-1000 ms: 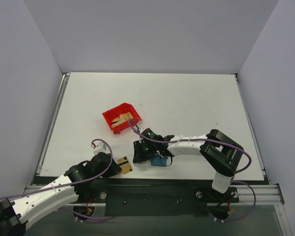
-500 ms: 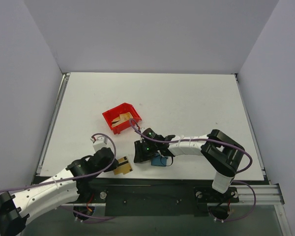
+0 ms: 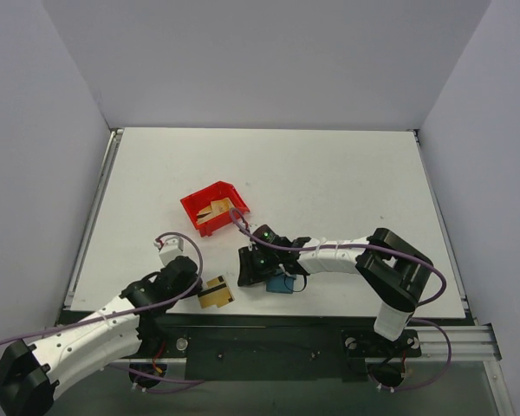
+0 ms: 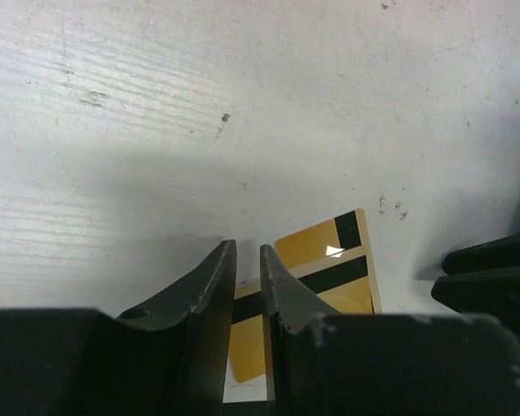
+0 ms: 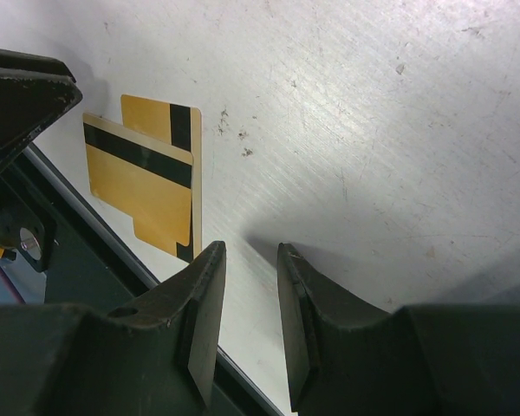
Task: Put the credit cards into the card holder
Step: Move the credit card to the center of the board, then pick up the credit card from the center of the board.
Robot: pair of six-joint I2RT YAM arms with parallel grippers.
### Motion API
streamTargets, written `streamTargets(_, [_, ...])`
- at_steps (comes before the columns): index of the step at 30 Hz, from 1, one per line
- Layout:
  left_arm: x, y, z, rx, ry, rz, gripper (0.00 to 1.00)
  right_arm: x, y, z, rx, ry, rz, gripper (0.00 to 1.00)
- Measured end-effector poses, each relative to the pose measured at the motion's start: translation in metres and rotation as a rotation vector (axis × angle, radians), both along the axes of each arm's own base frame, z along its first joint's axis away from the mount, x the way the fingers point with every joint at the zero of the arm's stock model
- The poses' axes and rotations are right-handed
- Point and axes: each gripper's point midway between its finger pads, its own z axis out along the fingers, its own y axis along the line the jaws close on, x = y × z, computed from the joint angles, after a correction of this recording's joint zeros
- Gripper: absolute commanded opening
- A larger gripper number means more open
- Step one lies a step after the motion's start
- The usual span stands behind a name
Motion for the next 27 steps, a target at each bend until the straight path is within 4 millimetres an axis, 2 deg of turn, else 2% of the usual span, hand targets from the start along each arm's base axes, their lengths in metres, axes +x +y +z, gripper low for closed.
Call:
streamTargets(6, [0.003,0.000,-0.006,-0.009,0.009,-0.005,0.22,0.000,0.000,0.000,-0.002,-0.003,0.005,0.27])
streamTargets(11, [0.001,-0.005,-0.014,-0.003,0.049,-0.021,0.14,0.000,0.000,0.000,-0.003,-0.003,0.006,0.27])
streamTargets(17, [0.002,-0.012,-0.015,-0.040,0.073,-0.001,0.12,0.000,-0.001,0.000,-0.005,-0.005,0.008,0.27])
streamTargets(27, [-0.016,-0.015,-0.015,-0.093,0.136,0.009,0.01,0.001,-0.002,0.000,-0.005,-0.003,0.007,0.27])
